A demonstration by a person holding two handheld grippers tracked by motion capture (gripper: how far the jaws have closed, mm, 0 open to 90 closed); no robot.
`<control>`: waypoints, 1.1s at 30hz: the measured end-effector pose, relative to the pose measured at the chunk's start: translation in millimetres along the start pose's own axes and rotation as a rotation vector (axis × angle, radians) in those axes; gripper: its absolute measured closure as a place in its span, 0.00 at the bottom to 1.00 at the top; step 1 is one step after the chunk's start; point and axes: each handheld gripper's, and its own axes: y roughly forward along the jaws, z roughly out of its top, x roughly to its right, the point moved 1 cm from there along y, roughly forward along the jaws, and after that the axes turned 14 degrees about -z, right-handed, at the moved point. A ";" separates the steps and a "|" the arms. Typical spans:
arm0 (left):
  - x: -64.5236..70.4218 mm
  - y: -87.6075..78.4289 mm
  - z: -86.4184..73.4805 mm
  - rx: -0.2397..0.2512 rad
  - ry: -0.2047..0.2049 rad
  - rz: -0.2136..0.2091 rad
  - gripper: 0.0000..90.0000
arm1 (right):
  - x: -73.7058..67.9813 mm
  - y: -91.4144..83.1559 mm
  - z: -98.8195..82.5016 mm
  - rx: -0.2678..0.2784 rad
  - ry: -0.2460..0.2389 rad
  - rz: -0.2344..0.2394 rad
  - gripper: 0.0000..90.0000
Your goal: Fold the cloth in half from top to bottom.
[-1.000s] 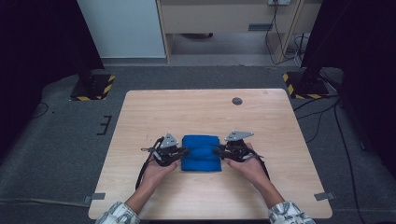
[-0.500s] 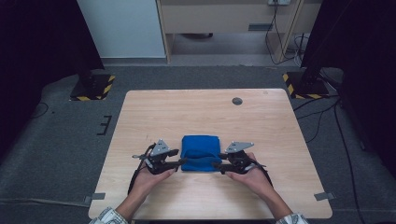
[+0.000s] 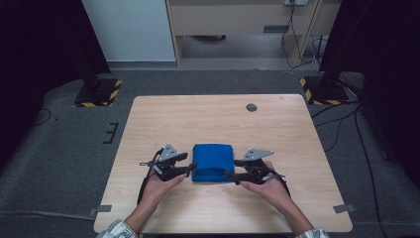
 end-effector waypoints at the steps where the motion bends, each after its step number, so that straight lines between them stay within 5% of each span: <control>1: -0.6 3.0 0.0 -0.005 -0.003 0.005 0.44 | 0.8 -0.5 2.2 0.011 0.012 -0.003 0.41; 7: 4.5 16.9 -7.6 -0.086 0.039 0.003 0.43 | 5.0 3.3 13.4 0.035 0.055 -0.031 0.37; 15: 8.3 20.5 -17.0 -0.146 0.067 0.006 0.43 | 0.3 22.9 19.9 -0.003 0.020 -0.078 0.34; 22: 6.9 12.8 -12.6 -0.106 0.051 0.009 0.34 | -12.2 35.8 15.4 -0.060 -0.053 -0.090 0.30; 33: -11.6 -8.8 -1.7 -0.034 0.000 0.096 0.13 | 5.6 24.1 20.6 0.006 0.012 -0.135 0.14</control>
